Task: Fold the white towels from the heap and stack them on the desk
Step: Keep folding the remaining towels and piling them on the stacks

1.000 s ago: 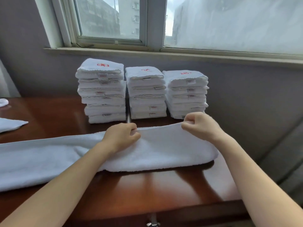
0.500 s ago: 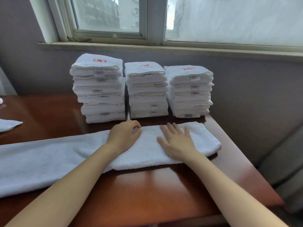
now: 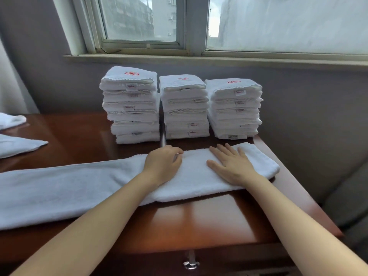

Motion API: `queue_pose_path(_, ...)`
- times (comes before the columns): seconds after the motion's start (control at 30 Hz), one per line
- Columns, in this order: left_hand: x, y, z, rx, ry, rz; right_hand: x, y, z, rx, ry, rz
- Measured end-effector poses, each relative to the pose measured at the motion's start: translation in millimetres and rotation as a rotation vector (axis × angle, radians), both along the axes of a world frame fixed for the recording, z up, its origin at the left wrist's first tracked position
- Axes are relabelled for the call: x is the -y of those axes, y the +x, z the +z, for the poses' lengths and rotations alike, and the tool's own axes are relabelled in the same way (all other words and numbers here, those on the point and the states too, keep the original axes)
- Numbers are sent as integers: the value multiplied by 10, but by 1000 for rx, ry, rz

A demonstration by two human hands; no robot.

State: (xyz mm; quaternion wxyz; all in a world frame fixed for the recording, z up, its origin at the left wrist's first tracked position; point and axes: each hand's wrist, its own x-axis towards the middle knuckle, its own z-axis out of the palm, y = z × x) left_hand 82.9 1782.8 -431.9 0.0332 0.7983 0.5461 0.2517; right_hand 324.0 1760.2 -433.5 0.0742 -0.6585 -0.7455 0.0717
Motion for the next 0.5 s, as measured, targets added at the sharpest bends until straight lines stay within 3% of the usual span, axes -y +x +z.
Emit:
queue_pose_path(0.2, 164, -517, 148, -271, 47, 148, 134, 89, 86, 52, -31, -72)
queue_pose_path(0.3, 376, -788, 49, -133, 53, 211, 216, -297, 91, 7, 73, -56)
queue_pose_path(0.4, 582, -970, -33, 4, 20, 282, 297, -954, 113, -183, 100, 126)
queue_pose_path(0.5, 723, -1144, -145, -93, -124, 339, 339, -1469, 100, -244, 79, 251)
